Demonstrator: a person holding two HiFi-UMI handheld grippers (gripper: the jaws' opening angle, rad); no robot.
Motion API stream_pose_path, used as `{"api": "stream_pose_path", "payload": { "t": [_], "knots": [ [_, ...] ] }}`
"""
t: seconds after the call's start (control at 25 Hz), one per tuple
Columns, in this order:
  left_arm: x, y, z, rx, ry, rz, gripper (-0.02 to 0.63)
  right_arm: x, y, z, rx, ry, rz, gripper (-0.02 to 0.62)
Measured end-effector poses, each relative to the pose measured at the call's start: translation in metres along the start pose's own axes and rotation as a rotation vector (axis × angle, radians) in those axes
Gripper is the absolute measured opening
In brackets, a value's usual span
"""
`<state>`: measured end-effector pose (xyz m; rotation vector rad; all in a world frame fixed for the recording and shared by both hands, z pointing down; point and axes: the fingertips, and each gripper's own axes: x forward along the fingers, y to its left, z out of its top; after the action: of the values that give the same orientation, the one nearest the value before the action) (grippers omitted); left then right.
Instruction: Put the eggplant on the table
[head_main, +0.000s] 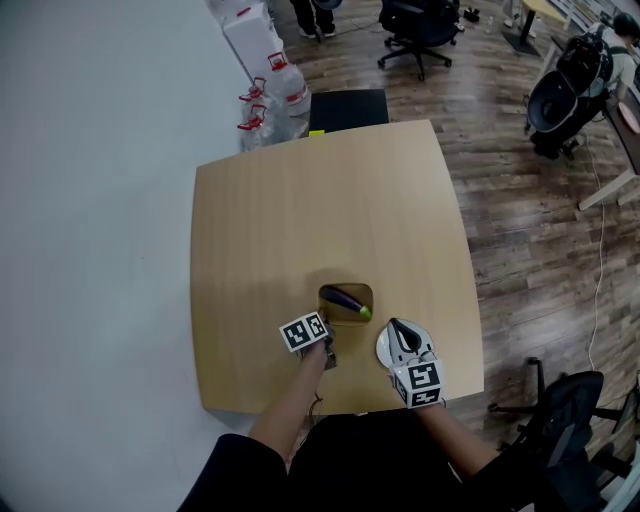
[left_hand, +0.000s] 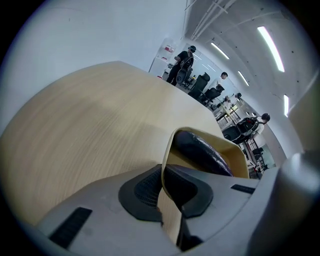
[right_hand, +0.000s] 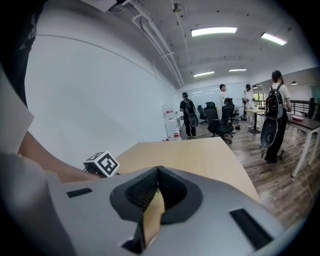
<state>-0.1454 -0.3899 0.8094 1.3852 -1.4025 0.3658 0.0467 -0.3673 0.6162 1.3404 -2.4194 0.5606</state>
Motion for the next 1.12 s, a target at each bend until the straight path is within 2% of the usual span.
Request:
{"api": "stream_pose_path", "payload": {
  "t": [0.16,0.32,0.4,0.72,0.92,0.96,1.04,1.12],
  "knots": [
    [0.023,-0.004,0.008,0.0,0.009,0.036,0.022,0.013,-0.012,-0.003,0.016,0.023,0.005,0.06],
    [0.043,-0.011,0.011,-0.065,0.011,0.043,0.022,0.023,-0.023,-0.007,0.039,0.044,0.011,0.06],
    [0.05,-0.012,0.017,-0.063,0.006,0.054,0.023,0.028,-0.026,-0.005,0.053,0.04,0.017,0.06],
    [0.067,-0.014,0.018,-0.065,0.005,0.133,0.023,0.029,-0.034,-0.014,0.077,0.052,0.031,0.06],
    [0.072,-0.014,0.021,-0.121,0.004,0.154,0.024,0.031,-0.039,-0.01,0.071,0.047,0.016,0.06],
    [0.072,-0.014,0.021,-0.127,0.002,0.153,0.03,0.03,-0.041,-0.009,0.074,0.042,0.009,0.06],
    [0.071,-0.016,0.019,-0.129,-0.004,0.138,0.101,0.026,-0.042,-0.008,0.079,0.034,-0.004,0.06],
    [0.069,-0.018,0.021,-0.123,-0.016,0.123,0.127,0.023,-0.042,-0.008,0.077,0.032,-0.012,0.06]
  ]
}}
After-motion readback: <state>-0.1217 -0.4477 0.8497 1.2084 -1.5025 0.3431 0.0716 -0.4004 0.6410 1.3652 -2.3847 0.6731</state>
